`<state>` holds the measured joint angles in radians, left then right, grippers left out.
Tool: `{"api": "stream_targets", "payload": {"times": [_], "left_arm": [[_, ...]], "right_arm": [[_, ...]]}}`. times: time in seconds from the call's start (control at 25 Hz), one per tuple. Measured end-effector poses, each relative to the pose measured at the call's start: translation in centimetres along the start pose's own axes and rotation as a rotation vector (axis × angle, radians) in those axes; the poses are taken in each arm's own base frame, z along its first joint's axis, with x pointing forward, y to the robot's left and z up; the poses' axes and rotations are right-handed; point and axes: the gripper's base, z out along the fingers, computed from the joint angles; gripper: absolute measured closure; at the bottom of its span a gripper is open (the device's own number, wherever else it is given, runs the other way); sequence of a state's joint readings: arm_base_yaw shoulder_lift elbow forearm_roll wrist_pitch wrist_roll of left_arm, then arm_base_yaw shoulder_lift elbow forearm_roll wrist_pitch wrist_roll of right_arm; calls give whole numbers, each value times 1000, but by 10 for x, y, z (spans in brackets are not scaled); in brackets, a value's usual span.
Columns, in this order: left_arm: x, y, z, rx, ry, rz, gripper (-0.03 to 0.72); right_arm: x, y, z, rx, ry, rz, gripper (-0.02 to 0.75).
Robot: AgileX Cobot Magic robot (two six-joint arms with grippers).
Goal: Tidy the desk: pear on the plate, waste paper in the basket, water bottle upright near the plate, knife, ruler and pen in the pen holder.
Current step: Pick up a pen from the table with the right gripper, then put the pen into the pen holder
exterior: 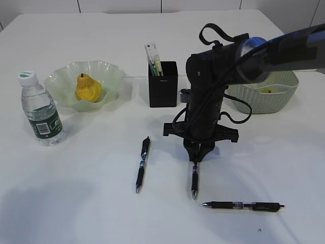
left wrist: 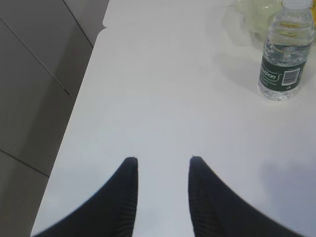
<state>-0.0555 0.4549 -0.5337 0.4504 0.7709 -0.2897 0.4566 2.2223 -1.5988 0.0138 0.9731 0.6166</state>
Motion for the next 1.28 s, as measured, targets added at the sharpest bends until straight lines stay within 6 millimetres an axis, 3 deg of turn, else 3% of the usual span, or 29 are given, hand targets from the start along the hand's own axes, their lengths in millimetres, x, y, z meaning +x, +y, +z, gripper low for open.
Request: {"api": "stream_targets", "payload": {"times": [0.68,1.28], "left_arm": [[0,0,0,-2,-1,3,449],[-1,0,0,0,-10,3,449]], "right_arm": [[-17,13,-39,-13,-20,-23,603],[-54,31,-118,-85,-311,-199,603]]}}
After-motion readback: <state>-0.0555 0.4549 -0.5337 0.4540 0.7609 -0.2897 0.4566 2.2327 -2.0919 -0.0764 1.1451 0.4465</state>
